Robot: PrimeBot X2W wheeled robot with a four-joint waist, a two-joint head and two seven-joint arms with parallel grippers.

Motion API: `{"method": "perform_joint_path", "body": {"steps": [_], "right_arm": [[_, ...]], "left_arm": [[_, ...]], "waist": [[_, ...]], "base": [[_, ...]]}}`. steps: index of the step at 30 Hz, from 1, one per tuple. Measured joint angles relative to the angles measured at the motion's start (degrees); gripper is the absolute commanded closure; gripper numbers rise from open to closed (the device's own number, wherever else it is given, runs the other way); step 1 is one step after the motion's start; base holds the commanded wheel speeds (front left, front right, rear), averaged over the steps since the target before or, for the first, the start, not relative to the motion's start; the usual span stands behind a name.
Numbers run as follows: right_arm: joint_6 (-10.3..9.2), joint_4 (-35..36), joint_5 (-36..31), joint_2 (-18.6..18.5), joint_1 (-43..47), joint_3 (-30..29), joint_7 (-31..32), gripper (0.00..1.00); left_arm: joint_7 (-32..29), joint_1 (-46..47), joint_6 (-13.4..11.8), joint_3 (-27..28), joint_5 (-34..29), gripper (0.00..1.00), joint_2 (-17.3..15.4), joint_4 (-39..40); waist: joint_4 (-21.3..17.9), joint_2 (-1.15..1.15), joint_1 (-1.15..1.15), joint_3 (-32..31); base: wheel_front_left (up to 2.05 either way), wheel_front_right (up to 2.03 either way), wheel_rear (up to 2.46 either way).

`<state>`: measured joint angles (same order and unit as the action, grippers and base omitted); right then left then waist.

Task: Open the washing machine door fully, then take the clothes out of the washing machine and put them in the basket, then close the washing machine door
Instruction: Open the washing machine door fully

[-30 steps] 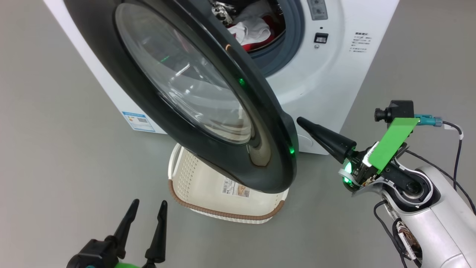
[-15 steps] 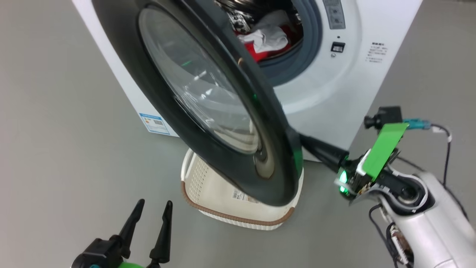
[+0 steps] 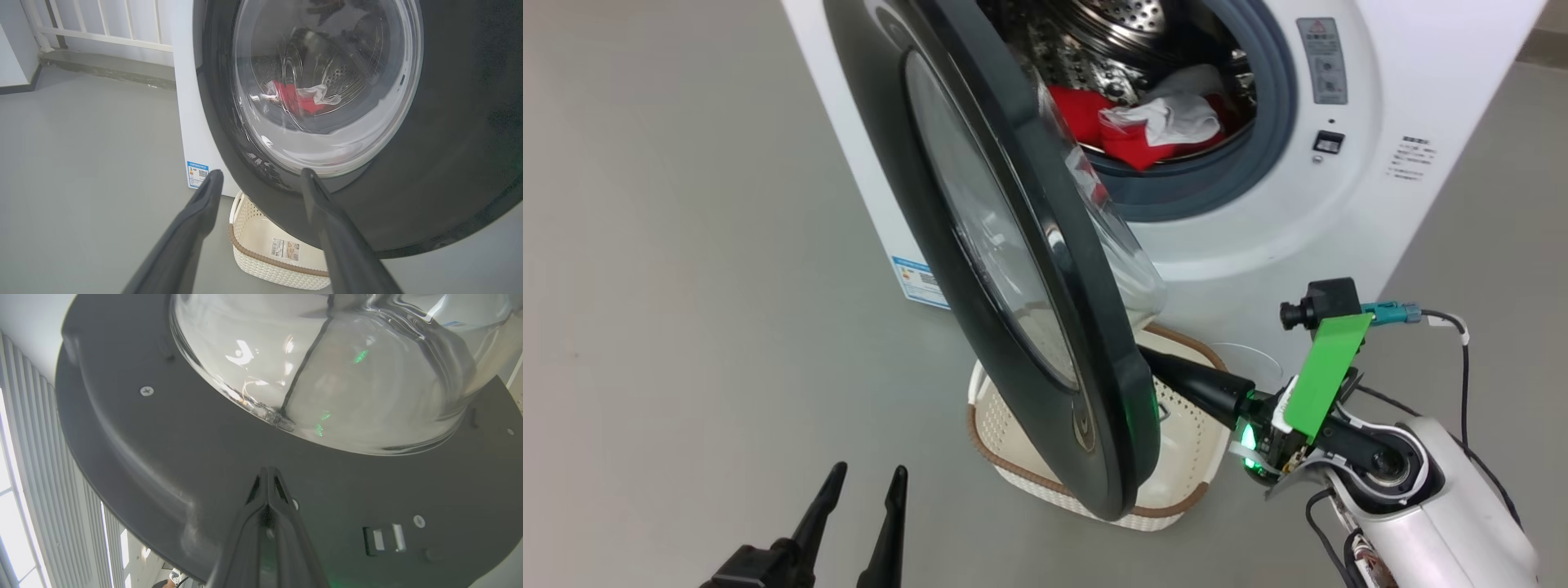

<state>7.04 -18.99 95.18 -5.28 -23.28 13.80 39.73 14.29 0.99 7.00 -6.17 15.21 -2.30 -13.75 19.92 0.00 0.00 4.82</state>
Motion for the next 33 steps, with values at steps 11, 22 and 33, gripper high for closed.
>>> {"method": "perform_joint_path", "body": {"steps": [11, 22, 33], "right_arm": [[0.0, 0.31, -0.35, 0.64, 2.11, 0.97, 0.71, 1.0], [0.0, 0.3, 0.21, 1.3, 2.63, 4.04, 1.07, 1.0], [0.0, -0.02, 2.64, 1.29, 0.49, 8.81, 0.07, 1.0]], "left_arm": [[0.0, -1.46, -0.49, 0.04, -0.01, 0.0, -0.02, 0.09], [0.0, -2.75, -1.51, 1.47, 0.0, 0.0, -0.1, 1.71], [0.0, -3.43, -2.33, 2.64, 0.52, 0.0, -0.09, 3.44]], "waist": [[4.99, 0.0, 0.0, -1.92], [8.49, 0.0, 0.0, -2.72], [9.51, 0.0, 0.0, -1.64]], "base": [[0.0, 0.0, 0.0], [0.0, 0.0, 0.0], [0.0, 0.0, 0.0]]}}
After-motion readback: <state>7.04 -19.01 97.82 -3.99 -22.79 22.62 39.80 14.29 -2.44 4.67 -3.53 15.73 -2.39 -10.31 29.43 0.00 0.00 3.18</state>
